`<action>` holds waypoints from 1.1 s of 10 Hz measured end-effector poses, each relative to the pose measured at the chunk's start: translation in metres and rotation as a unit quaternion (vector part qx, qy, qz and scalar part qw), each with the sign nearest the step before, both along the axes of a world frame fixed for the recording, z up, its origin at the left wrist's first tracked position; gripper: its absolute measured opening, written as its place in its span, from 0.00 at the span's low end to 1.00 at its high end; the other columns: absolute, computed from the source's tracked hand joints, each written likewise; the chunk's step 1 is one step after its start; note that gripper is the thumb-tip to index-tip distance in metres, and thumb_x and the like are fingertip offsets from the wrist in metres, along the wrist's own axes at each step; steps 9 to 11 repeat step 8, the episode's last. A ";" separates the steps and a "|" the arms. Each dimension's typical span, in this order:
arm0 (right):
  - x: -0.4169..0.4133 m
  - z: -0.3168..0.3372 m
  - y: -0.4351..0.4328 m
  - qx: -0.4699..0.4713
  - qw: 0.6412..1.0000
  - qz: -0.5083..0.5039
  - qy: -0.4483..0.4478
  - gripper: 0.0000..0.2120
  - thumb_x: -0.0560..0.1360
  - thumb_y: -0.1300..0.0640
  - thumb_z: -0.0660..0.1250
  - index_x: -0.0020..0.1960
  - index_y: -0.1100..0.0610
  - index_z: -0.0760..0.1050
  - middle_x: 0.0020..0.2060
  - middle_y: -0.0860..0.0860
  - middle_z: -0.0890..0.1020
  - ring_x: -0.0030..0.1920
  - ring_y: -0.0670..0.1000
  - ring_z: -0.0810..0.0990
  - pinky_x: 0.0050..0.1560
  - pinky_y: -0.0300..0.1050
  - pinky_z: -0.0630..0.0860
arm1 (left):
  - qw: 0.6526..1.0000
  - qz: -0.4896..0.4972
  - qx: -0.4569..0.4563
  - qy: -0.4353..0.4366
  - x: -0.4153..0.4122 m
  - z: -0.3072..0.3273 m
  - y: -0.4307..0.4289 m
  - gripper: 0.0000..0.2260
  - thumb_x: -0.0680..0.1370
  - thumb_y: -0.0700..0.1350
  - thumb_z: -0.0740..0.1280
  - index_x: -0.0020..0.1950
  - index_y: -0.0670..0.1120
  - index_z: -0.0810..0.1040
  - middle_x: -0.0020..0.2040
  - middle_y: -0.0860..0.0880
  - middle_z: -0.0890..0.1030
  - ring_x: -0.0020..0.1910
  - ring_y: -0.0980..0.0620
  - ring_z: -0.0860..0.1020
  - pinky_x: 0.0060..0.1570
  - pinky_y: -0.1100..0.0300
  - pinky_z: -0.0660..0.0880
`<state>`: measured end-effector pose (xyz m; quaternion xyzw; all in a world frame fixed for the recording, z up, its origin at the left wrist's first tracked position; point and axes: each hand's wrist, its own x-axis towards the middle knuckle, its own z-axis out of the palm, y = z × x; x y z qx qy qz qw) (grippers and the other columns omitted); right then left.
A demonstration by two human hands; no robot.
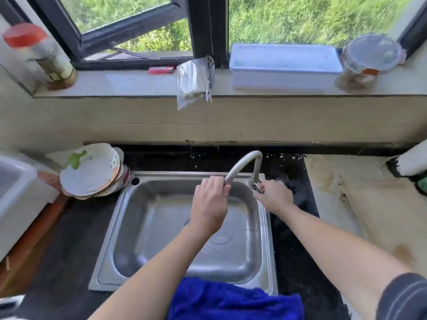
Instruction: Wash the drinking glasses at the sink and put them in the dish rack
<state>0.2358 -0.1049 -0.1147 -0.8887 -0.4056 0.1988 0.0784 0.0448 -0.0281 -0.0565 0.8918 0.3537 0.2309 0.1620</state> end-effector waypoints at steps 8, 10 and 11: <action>0.043 0.044 -0.015 0.112 0.982 -0.113 0.104 0.14 0.69 0.43 0.70 0.34 0.52 0.73 0.31 0.45 0.78 0.38 0.52 0.77 0.36 0.45 0.70 | 0.995 0.034 -0.066 0.062 0.002 0.005 -0.008 0.11 0.83 0.49 0.52 0.47 0.45 0.68 0.39 0.51 0.69 0.41 0.44 0.69 0.41 0.54 0.59; 0.043 0.044 -0.015 0.112 0.982 -0.113 0.104 0.14 0.69 0.43 0.70 0.34 0.52 0.73 0.31 0.45 0.78 0.38 0.52 0.77 0.36 0.45 0.70 | 0.995 0.034 -0.066 0.062 0.002 0.005 -0.008 0.11 0.83 0.49 0.52 0.47 0.45 0.68 0.39 0.51 0.69 0.41 0.44 0.69 0.41 0.54 0.59; 0.043 0.044 -0.015 0.112 0.982 -0.113 0.104 0.14 0.69 0.43 0.70 0.34 0.52 0.73 0.31 0.45 0.78 0.38 0.52 0.77 0.36 0.45 0.70 | 0.995 0.034 -0.066 0.062 0.002 0.005 -0.008 0.11 0.83 0.49 0.52 0.47 0.45 0.68 0.39 0.51 0.69 0.41 0.44 0.69 0.41 0.54 0.59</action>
